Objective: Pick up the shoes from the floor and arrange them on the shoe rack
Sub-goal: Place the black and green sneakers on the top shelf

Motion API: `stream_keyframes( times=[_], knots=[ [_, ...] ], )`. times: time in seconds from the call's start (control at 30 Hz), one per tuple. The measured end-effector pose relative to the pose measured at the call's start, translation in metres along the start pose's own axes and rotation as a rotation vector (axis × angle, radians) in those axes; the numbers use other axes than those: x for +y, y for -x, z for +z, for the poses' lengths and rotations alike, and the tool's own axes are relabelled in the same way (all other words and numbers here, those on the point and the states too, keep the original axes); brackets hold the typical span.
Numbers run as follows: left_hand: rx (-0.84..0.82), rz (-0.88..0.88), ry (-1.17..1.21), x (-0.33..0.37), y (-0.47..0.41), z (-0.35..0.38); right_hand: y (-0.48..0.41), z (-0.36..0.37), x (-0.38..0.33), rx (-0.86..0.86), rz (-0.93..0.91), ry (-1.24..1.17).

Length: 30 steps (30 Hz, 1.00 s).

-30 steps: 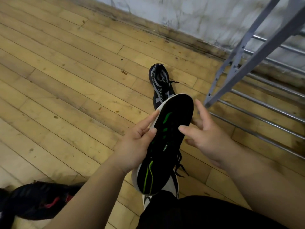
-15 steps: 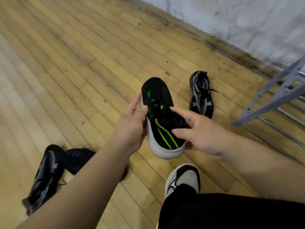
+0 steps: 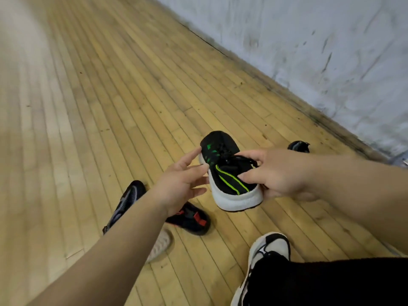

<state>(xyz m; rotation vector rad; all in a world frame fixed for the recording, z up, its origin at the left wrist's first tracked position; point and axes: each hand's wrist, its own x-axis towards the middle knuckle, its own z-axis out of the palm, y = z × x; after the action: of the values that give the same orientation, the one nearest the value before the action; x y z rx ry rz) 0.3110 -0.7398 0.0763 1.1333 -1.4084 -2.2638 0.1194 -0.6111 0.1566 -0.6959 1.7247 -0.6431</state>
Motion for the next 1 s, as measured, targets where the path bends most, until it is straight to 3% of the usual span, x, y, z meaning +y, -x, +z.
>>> stream_keyframes(
  times=[0.37,0.53,0.63,0.77,0.9,1.0],
  knots=[
    [0.136,-0.146,0.124,-0.091,0.092,-0.027,0.029,0.090,0.005,-0.073,0.050,0.374],
    [0.139,-0.121,0.131,-0.072,0.084,-0.012,0.039,0.070,0.003,-0.034,0.029,0.345],
    [0.085,-0.068,0.079,-0.035,0.081,0.018,0.060,0.037,-0.003,0.038,0.057,0.107],
    [-0.124,0.078,-0.031,0.019,0.083,0.108,0.144,-0.028,0.011,0.273,-0.035,-0.117],
    [-0.504,0.284,-0.180,0.054,0.111,0.234,0.288,-0.076,0.068,0.601,-0.170,-0.205],
    [-0.785,0.361,-0.356,0.050,0.149,0.329,0.399,-0.073,0.127,0.823,-0.190,-0.215]
  ],
)
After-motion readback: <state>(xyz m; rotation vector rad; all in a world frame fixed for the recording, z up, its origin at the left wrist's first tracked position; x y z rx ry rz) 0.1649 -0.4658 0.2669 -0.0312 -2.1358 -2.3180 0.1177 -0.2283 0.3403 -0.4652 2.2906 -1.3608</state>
